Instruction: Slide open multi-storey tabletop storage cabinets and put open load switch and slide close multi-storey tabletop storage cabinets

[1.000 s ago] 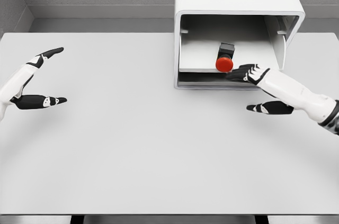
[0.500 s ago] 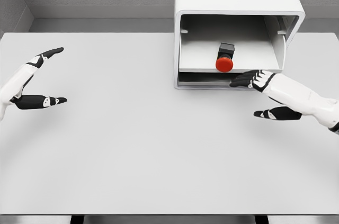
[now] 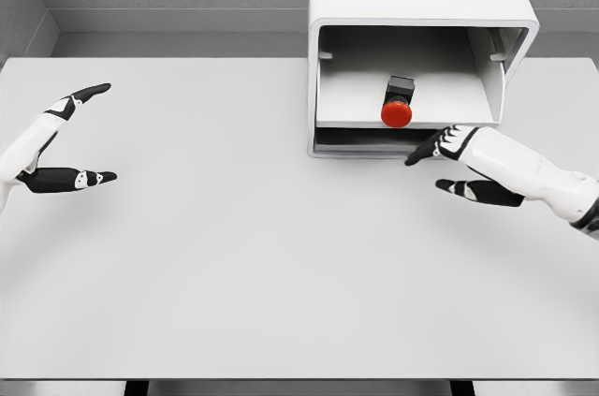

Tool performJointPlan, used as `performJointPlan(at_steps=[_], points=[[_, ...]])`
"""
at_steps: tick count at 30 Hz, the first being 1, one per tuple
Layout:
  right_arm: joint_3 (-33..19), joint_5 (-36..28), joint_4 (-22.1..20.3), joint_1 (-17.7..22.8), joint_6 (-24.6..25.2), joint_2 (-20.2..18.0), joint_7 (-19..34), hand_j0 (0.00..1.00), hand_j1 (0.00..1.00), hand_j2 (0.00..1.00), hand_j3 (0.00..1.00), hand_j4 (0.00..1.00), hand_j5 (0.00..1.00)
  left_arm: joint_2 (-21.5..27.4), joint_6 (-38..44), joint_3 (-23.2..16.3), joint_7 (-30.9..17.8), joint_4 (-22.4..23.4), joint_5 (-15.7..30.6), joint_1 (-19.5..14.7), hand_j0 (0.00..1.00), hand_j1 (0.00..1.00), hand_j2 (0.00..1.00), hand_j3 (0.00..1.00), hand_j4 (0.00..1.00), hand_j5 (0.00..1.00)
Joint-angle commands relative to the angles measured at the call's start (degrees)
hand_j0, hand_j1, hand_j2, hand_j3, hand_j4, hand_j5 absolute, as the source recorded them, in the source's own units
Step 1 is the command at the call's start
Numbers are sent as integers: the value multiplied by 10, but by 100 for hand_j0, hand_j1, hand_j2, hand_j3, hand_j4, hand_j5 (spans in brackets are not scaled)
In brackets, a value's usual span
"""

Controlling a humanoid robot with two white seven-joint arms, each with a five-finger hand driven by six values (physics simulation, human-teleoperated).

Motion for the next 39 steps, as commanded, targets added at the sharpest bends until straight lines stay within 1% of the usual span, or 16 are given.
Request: performJointPlan(at_steps=[1, 4, 11, 12, 14, 20, 22, 25, 29, 30, 33, 36, 37, 39], points=[[0, 1, 1, 0, 1, 11, 0, 64, 64, 64, 64, 64, 64, 0, 1, 1, 0, 0, 5, 0, 100, 100, 100, 100, 100, 100], [2, 16, 1, -4, 1, 26, 0, 66, 66, 66, 66, 66, 66, 0, 1, 1, 0, 0, 5, 0, 100, 100, 100, 100, 100, 100], [3, 30, 13, -6, 1, 40, 0, 67, 67, 67, 67, 67, 67, 0, 1, 1, 0, 0, 5, 0, 100, 100, 100, 100, 100, 100], [5, 33, 19, -12, 1, 41, 0, 67, 67, 67, 67, 67, 67, 0, 1, 1, 0, 0, 5, 0, 100, 100, 100, 100, 100, 100], [24, 35, 37, -31, 1, 56, 0, 68, 68, 68, 68, 68, 68, 0, 1, 1, 0, 0, 5, 0, 100, 100, 100, 100, 100, 100], [24, 39, 45, -32, 1, 60, 0, 68, 68, 68, 68, 68, 68, 0, 1, 1, 0, 0, 5, 1, 100, 100, 100, 100, 100, 100], [33, 39, 55, -47, 1, 65, 0, 68, 68, 68, 68, 68, 68, 0, 1, 1, 0, 0, 5, 1, 100, 100, 100, 100, 100, 100], [33, 39, 63, -52, 1, 72, 0, 68, 68, 68, 68, 68, 68, -1, 1, 1, 0, 0, 5, 1, 100, 100, 100, 100, 100, 100], [45, 39, 81, -69, 1, 77, 0, 68, 68, 68, 68, 68, 68, 0, 1, 1, 0, 0, 4, 1, 100, 100, 100, 100, 100, 100], [45, 39, 86, -72, 1, 87, 0, 68, 68, 68, 68, 68, 68, -1, 1, 1, 0, 0, 5, 1, 100, 100, 100, 100, 100, 100], [53, 39, 104, -88, 1, 92, 0, 69, 69, 69, 69, 69, 69, 0, 1, 1, 0, 0, 5, 1, 100, 100, 100, 100, 100, 100], [55, 39, 118, -99, 1, 106, 1, 69, 69, 69, 69, 69, 69, 0, 1, 1, 0, 0, 5, 1, 100, 100, 100, 100, 100, 100], [63, 39, 126, -109, 1, 110, 1, 69, 69, 69, 69, 69, 69, 0, 1, 1, 0, 0, 5, 1, 100, 100, 100, 100, 100, 100], [68, 39, 132, -113, 1, 109, 1, 69, 69, 69, 69, 69, 69, 0, 1, 1, 0, 0, 5, 1, 100, 100, 100, 100, 100, 100]])
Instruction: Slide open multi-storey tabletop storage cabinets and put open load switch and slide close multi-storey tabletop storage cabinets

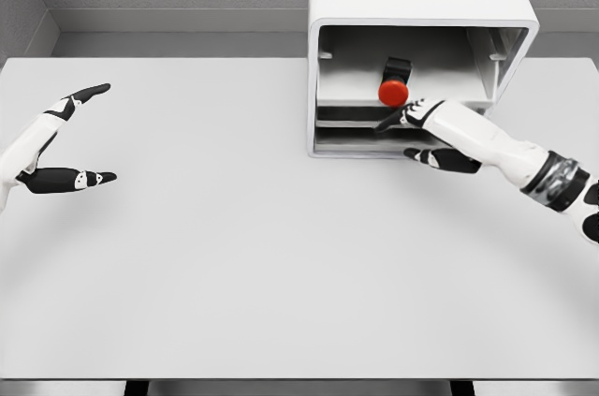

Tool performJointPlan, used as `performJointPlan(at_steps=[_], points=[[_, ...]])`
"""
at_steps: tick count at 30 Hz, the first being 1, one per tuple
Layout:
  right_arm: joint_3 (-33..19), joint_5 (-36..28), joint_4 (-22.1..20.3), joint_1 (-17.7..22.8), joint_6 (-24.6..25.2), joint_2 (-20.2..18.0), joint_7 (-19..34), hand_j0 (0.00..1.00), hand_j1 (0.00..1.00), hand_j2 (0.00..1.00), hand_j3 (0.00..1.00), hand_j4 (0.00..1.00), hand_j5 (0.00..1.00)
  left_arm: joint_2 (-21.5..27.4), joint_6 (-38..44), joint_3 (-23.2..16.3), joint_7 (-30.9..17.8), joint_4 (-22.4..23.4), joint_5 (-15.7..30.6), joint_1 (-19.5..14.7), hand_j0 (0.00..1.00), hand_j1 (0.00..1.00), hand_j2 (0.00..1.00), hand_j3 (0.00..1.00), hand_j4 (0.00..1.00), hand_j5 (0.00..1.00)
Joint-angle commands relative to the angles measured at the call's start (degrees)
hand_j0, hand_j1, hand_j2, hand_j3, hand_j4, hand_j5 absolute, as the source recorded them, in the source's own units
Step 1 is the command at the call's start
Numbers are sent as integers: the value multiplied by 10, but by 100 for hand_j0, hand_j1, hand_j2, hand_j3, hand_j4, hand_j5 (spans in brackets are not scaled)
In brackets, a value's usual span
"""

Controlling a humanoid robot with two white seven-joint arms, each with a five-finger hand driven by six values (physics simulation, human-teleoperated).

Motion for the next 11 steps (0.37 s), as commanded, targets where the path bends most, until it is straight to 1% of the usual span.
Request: performJointPlan(at_steps=[1, 2, 3, 4, 6, 8, 10, 11], points=[[6, -5, 6, 0, 1, 2, 0, 69, 69, 69, 69, 69, 69, 0, 1, 0, 0, 0, 5, 0, 100, 100, 100, 100, 100, 100], [6, -6, 3, 4, 1, -5, -1, 70, 70, 70, 70, 70, 70, 1, 1, 0, 0, 0, 5, 0, 100, 100, 100, 100, 100, 100], [5, -6, -17, 8, 1, -17, -1, 70, 70, 70, 70, 70, 70, 0, 1, 0, 0, 0, 5, 0, 100, 100, 100, 100, 100, 100], [3, -9, -36, 17, 1, -43, -2, 71, 71, 71, 71, 71, 71, 1, 1, 4, 0, 0, 5, 0, 100, 100, 100, 100, 100, 100], [-1, -18, -58, 35, 1, -80, -3, 72, 72, 72, 72, 72, 72, 1, 1, 13, 0, 0, 5, 0, 100, 100, 100, 100, 100, 100], [-2, -36, -58, 43, 1, -115, -4, 72, 72, 72, 72, 72, 72, 0, 1, 24, 0, 0, 6, 1, 100, 100, 100, 100, 100, 100], [-2, -39, -58, 46, 1, -129, -4, 72, 72, 72, 72, 72, 72, 0, 1, 19, 0, -1, -1, 8, 100, 100, 100, 100, 100, 100], [-2, -40, -58, 46, 1, -129, -4, 72, 72, 72, 72, 72, 72, 1, 1, 15, 0, -1, -6, 12, 100, 100, 100, 100, 100, 100]])
